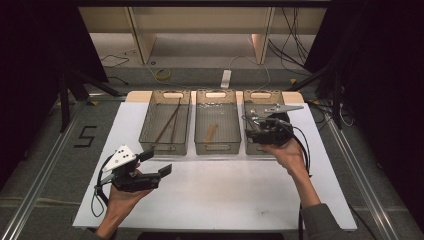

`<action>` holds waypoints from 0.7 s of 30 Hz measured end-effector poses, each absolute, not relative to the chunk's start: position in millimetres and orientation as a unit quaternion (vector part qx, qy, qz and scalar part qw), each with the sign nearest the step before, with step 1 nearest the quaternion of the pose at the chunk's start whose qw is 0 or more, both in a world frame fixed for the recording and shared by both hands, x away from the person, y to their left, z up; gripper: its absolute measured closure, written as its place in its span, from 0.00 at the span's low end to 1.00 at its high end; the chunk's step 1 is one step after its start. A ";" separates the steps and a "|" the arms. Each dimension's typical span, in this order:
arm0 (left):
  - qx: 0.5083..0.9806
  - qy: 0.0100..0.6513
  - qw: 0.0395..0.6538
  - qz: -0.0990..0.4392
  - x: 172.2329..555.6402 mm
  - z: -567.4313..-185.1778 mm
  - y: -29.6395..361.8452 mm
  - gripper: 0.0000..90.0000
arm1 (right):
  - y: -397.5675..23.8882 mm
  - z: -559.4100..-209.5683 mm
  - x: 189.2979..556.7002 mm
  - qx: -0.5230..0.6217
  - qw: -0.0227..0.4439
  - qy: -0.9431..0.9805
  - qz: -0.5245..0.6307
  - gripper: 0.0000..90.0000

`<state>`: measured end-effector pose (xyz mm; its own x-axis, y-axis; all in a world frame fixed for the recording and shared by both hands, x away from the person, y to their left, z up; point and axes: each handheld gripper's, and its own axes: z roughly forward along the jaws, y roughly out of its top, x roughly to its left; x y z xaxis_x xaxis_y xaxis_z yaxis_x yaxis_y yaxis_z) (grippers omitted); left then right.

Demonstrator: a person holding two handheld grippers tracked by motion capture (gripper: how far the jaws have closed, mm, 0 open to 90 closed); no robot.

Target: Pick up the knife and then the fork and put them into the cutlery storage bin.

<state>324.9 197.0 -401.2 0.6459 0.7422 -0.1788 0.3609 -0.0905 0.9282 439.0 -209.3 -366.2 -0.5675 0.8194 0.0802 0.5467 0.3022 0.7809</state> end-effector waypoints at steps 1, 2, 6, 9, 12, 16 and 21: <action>0.718 0.385 0.554 0.172 325.1 -401.4 197.1 0.17 | -208.2 -367.0 435.0 0.430 0.172 0.788 0.405 0.38; 0.718 0.385 0.554 0.172 325.4 -401.5 197.1 0.17 | -207.4 -368.0 431.0 0.427 0.171 0.788 0.408 0.37; 0.718 0.386 0.553 0.170 326.5 -401.9 196.6 0.17 | -205.9 -375.1 416.0 0.415 0.172 0.789 0.418 0.37; 0.718 0.386 0.554 0.170 326.6 -401.7 196.4 0.17 | -205.9 -380.6 408.2 0.411 0.170 0.791 0.421 0.37; 0.717 0.387 0.554 0.171 326.3 -402.0 197.2 0.17 | -205.9 -384.5 400.7 0.407 0.162 0.792 0.426 0.36; 0.715 0.388 0.557 0.168 325.7 -401.5 199.0 0.17 | -205.4 -388.9 392.1 0.396 0.163 0.793 0.433 0.34; 0.712 0.388 0.562 0.163 324.9 -401.3 200.1 0.17 | -207.7 -396.9 381.0 0.393 0.162 0.788 0.445 0.32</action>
